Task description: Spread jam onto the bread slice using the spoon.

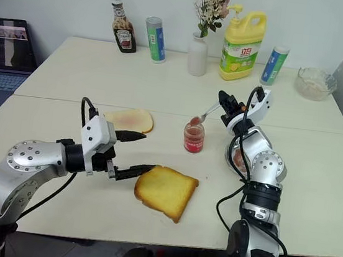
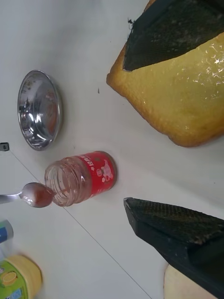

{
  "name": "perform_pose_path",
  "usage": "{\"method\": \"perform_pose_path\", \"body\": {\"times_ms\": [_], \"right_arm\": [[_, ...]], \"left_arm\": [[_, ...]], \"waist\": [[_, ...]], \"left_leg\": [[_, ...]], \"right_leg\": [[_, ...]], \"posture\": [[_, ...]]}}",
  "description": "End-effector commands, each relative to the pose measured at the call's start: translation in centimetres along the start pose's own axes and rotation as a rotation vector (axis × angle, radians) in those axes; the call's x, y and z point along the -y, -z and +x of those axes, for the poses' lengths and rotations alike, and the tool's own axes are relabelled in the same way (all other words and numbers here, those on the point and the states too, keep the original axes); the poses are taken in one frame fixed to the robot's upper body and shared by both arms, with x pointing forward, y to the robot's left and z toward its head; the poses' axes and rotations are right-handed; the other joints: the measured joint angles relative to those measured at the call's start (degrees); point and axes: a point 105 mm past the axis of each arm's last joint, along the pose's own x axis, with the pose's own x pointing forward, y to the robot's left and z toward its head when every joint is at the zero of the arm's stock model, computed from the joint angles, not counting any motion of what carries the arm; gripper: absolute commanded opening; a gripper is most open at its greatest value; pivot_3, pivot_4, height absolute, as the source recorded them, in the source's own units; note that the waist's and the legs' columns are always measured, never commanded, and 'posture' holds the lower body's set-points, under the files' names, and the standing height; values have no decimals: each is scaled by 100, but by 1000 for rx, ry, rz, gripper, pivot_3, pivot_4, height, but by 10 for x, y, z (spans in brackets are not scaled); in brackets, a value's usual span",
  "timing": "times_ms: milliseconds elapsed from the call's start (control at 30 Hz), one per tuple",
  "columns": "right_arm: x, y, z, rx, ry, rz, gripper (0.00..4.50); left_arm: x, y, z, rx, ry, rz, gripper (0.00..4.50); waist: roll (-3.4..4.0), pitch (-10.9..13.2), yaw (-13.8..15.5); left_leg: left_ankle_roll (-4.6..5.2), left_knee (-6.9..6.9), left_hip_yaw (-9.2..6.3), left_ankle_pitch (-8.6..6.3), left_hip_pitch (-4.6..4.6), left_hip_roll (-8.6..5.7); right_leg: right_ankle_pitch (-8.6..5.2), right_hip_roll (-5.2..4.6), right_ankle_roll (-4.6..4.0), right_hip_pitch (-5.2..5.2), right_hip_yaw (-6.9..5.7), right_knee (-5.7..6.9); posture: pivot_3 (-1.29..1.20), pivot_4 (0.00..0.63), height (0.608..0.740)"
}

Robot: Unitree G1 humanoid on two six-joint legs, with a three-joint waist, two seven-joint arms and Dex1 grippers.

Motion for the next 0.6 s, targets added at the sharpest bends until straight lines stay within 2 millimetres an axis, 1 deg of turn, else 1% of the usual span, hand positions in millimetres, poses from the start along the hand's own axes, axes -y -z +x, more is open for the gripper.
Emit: {"method": "perform_pose_path", "body": {"times_ms": [33, 167, 267, 333, 400, 433, 533, 600], "right_arm": [[-12, -11, -5, 33, -45, 5, 40], [-13, -7, -6, 13, -53, 21, 40], [-9, -3, -7, 4, -39, 31, 40], [-7, -3, -8, 8, -30, 44, 40], [-9, -5, -8, 16, -39, 62, 40], [-12, -6, -8, 21, -47, 72, 40], [-33, -10, -11, 8, -125, 60, 40], [-40, -9, -13, -6, -149, 49, 40]], "left_arm": [[-5, -9, -3, 40, -26, 26, 4500], [-9, -11, -3, 46, -37, 28, 4500], [-12, -12, -3, 55, -44, 31, 4500], [-15, -13, -2, 61, -49, 34, 4500], [-16, -14, -2, 70, -50, 33, 4500], [-16, -14, -2, 73, -49, 34, 4500], [-16, -15, -5, 72, -27, 48, 4500], [-16, -14, -8, 68, -25, 54, 4500]], "waist": [[0, 0, 0], [0, 0, 0], [0, 0, 0], [0, 0, -1], [0, 0, -5], [0, 0, -6], [2, 1, -7], [2, 1, -8]], "left_leg": [[0, 0, 0, 0, 0, 0], [0, 0, 0, 0, 0, 0], [0, 0, 0, 0, 0, 0], [0, 0, 1, 0, 0, 0], [0, -1, 2, 0, -1, 0], [0, -2, 1, 0, 0, 0], [0, -3, 0, 0, -2, 0], [0, -3, 0, 0, -11, 0]], "right_leg": [[0, 0, 0, 0, 0, 0], [0, 0, 0, 0, 0, 0], [0, 0, 0, 0, 0, -1], [0, 0, 0, 0, 0, -1], [0, 0, 0, -1, 1, -1], [0, 0, 0, -1, 1, -1], [0, 0, 0, -3, 0, -1], [0, 0, 0, -11, -1, -2]], "posture": [[0, 150, 740], [0, 150, 740], [0, 150, 740], [0, 150, 740], [0, 150, 740], [0, 150, 740], [0, 150, 740], [0, 150, 740]]}}
